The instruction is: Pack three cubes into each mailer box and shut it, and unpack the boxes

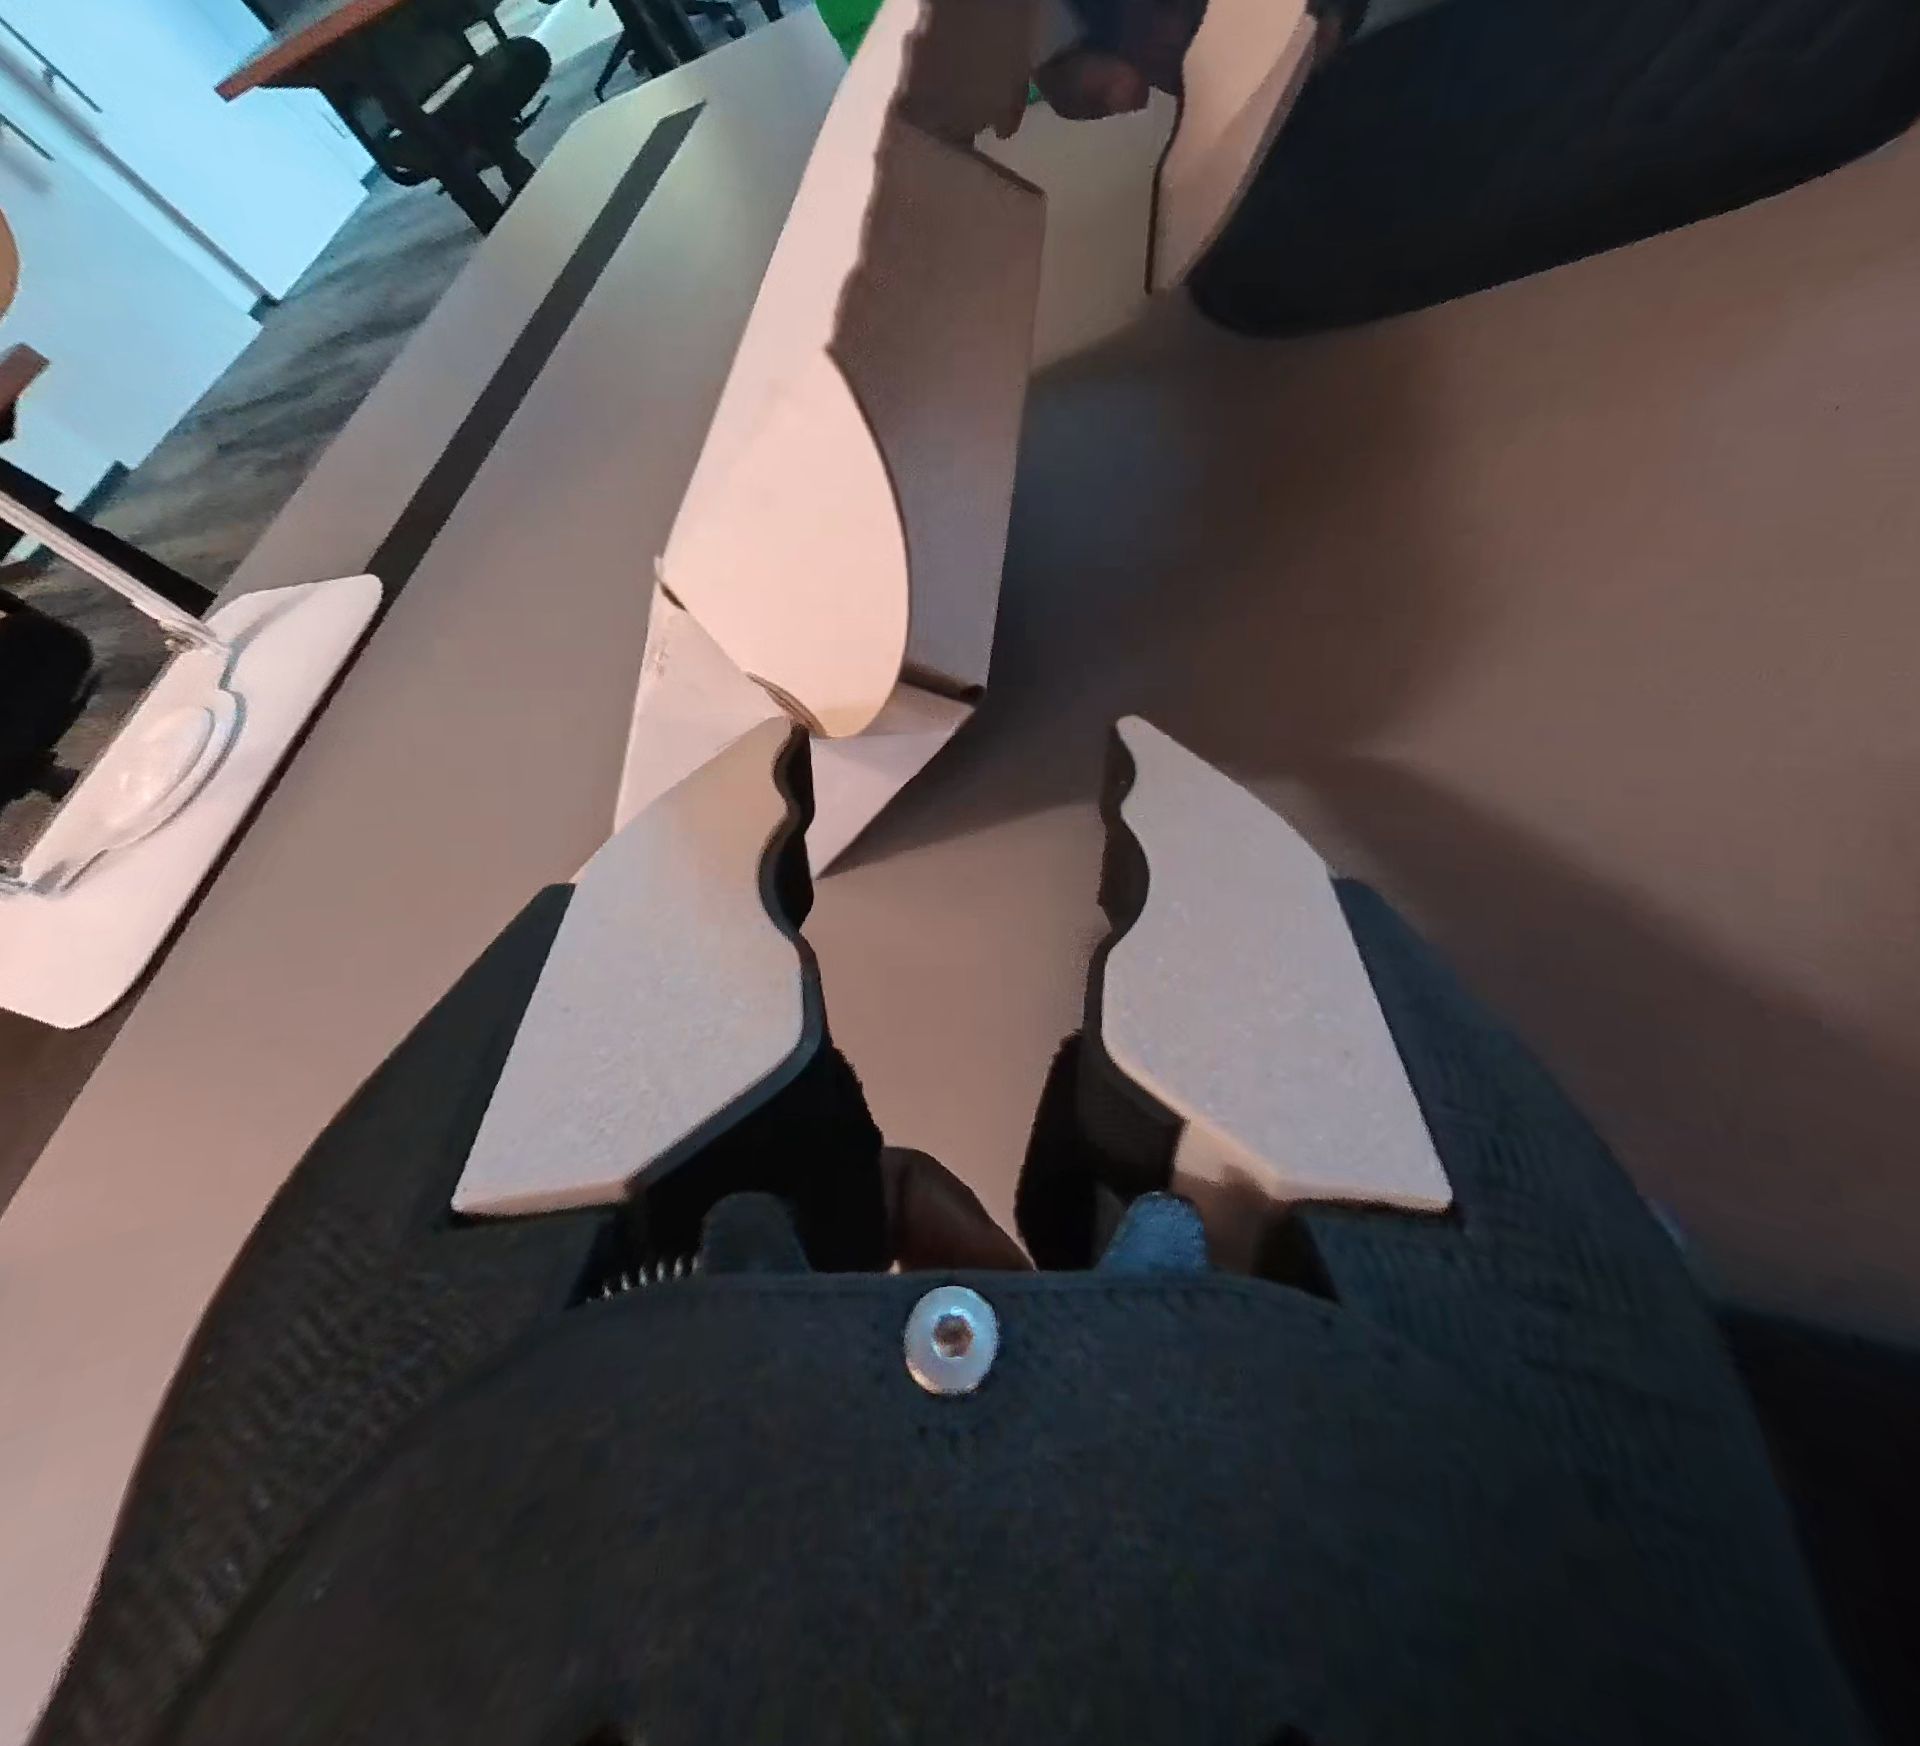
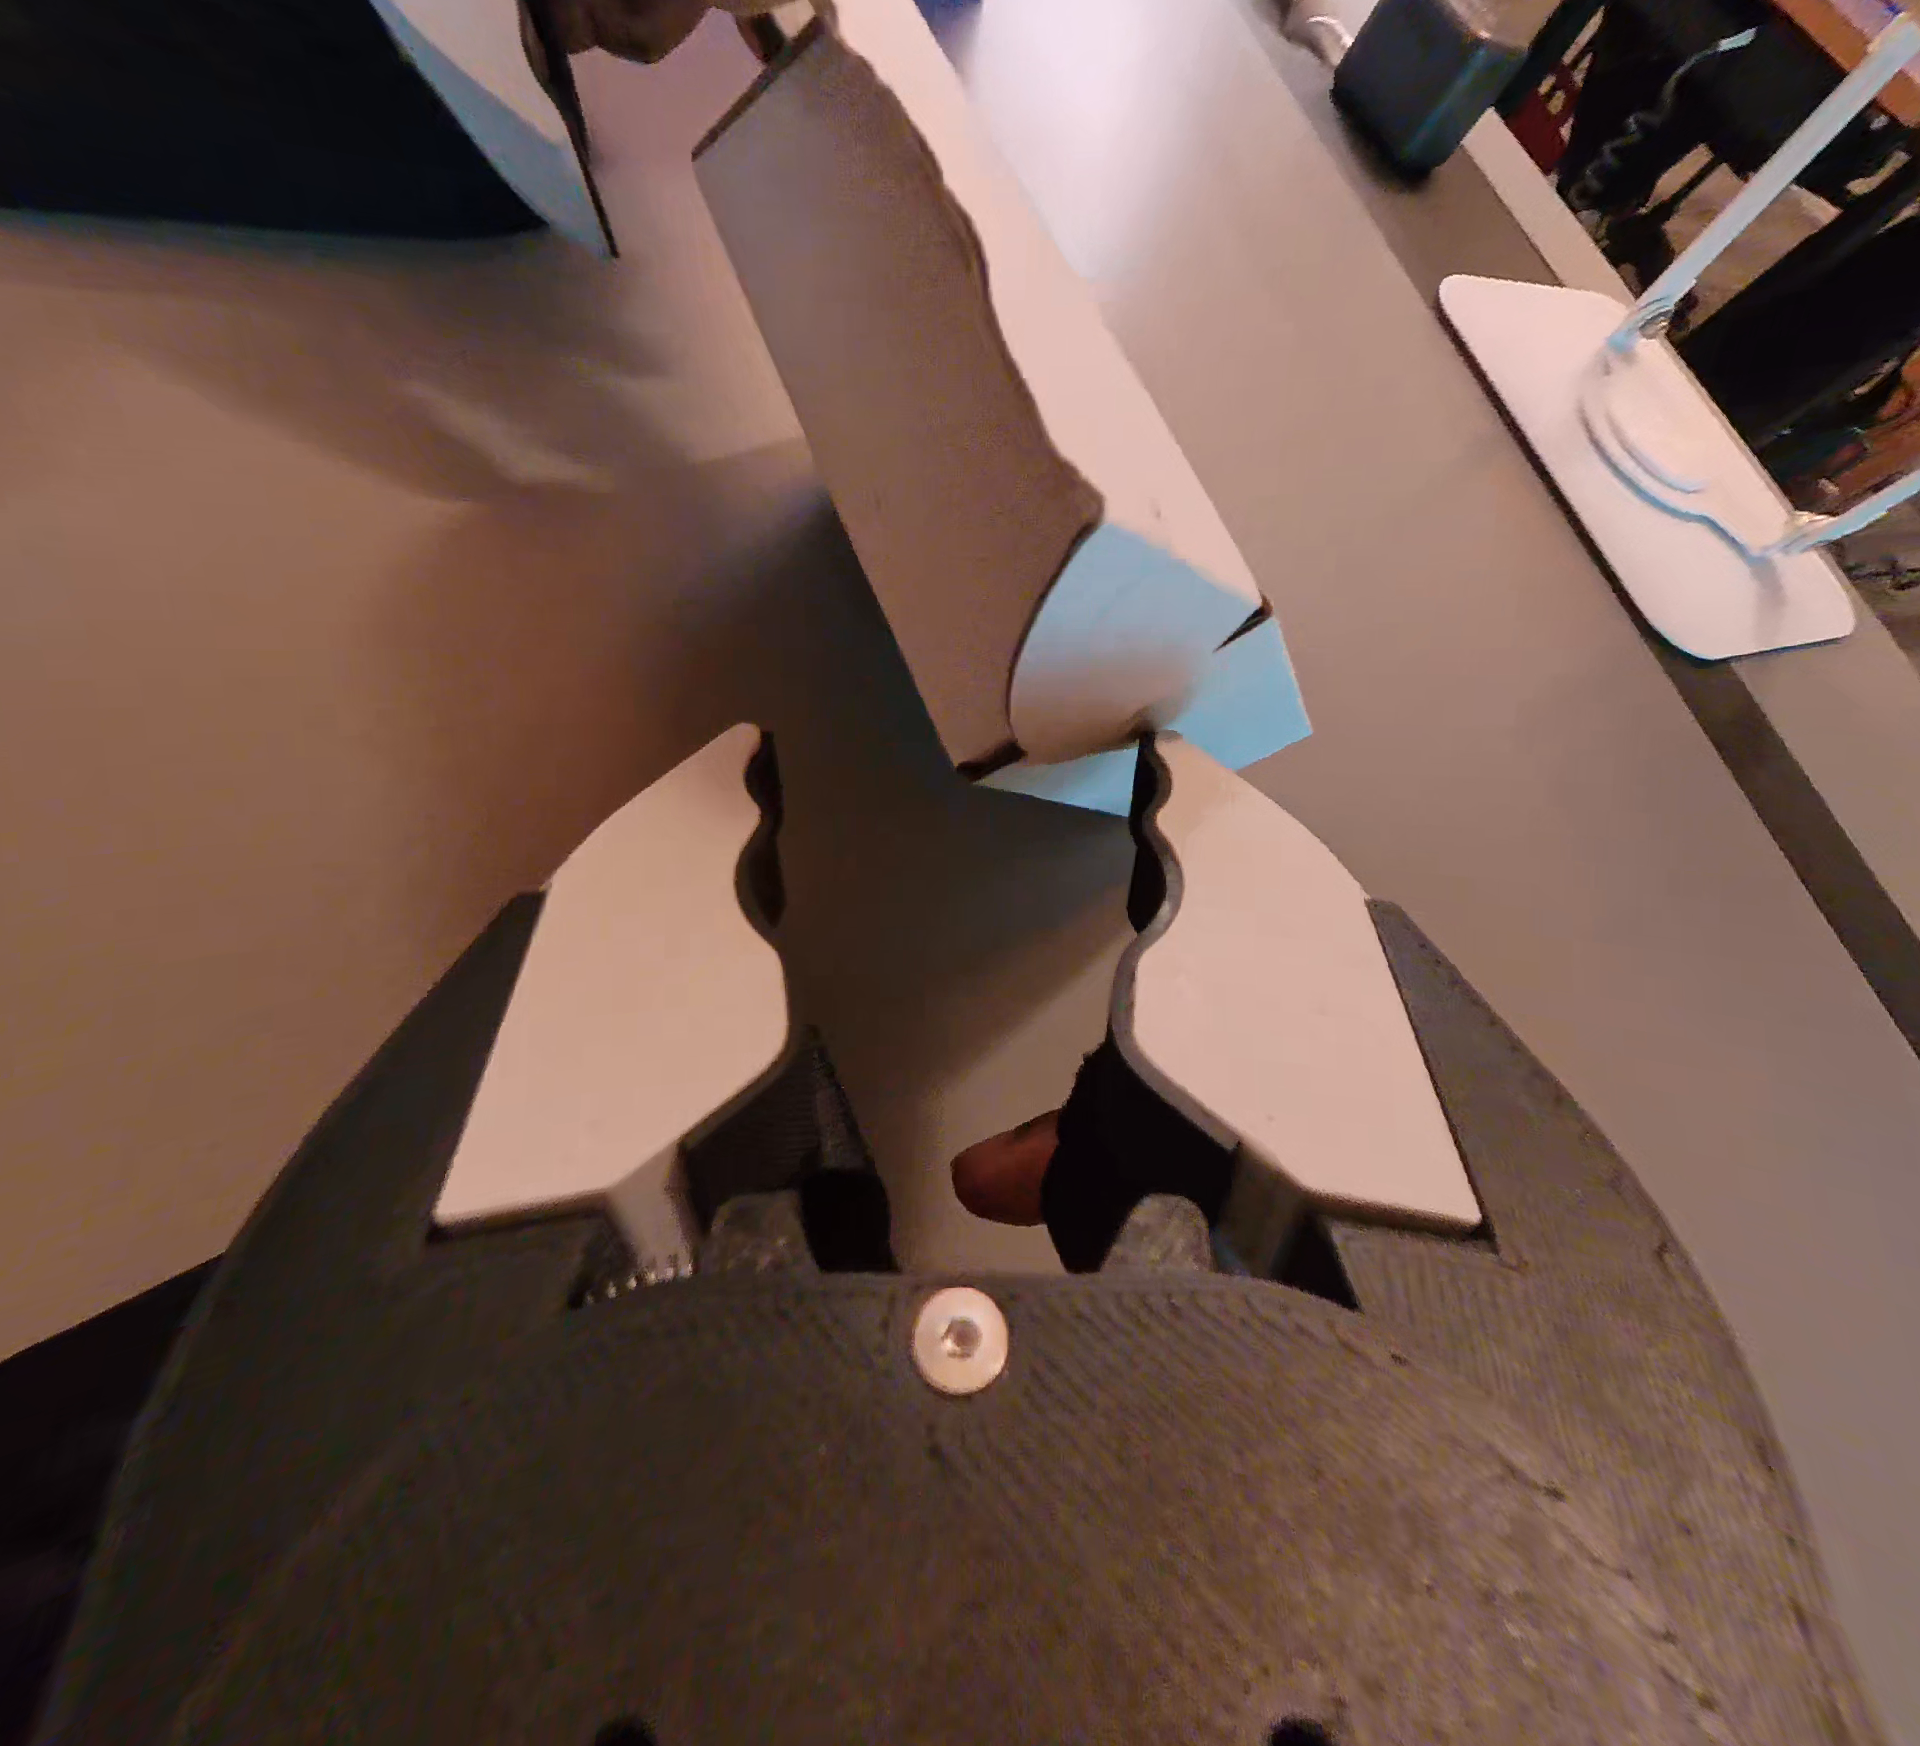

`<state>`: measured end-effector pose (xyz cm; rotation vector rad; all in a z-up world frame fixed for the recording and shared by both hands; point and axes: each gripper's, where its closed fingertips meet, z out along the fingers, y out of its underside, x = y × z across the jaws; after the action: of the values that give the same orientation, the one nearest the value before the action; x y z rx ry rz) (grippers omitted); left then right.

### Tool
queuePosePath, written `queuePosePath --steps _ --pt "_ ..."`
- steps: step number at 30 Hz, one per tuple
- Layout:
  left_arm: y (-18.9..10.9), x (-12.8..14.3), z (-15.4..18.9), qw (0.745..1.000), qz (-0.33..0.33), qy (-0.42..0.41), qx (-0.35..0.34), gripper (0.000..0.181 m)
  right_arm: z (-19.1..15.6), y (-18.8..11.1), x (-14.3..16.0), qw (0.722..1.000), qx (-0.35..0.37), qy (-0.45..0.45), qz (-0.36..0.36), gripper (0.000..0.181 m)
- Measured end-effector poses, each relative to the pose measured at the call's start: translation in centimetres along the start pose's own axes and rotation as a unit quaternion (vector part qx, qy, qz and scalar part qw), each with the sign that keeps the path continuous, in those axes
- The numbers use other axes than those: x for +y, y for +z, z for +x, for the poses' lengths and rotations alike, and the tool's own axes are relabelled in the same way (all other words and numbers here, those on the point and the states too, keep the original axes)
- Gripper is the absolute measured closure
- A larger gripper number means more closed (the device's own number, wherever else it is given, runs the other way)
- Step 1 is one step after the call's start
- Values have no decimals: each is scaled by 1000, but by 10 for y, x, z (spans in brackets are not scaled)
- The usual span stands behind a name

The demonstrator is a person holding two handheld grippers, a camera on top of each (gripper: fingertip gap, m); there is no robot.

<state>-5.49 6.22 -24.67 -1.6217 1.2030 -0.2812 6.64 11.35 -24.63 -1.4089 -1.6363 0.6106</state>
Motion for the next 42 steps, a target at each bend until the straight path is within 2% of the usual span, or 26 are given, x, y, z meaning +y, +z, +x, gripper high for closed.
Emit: queuePosePath --steps 5,8,17,20,22,25,27,34,42 --pt "-5 -8 -12 999 17 -14 -39 148 7 -7 -9 999 23 9 26 138" --pt "-9 -12 -16 998 27 -30 -48 152 6 -10 -12 999 22 10 32 152" --pt "-9 -5 -13 998 27 -42 -49 150 4 -6 -11 999 31 4 44 150" --pt "-12 -6 -21 995 25 -56 -78 117 6 -9 -16 997 50 -6 65 127" --pt "-18 -13 -30 991 45 -46 -120 105 11 -14 -25 992 78 -22 95 119" --pt "-25 -29 -33 982 73 20 -173 106 12 -20 -38 982 117 -75 125 122" --pt "-22 -35 -26 982 75 50 -168 111 10 -19 -40 979 129 -97 124 125" --pt "-15 -46 -24 985 78 39 -151 114 13 -19 -44 977 139 -98 127 133" --pt "-11 -34 -21 983 47 76 -161 116 13 -14 -35 978 144 -116 94 137"
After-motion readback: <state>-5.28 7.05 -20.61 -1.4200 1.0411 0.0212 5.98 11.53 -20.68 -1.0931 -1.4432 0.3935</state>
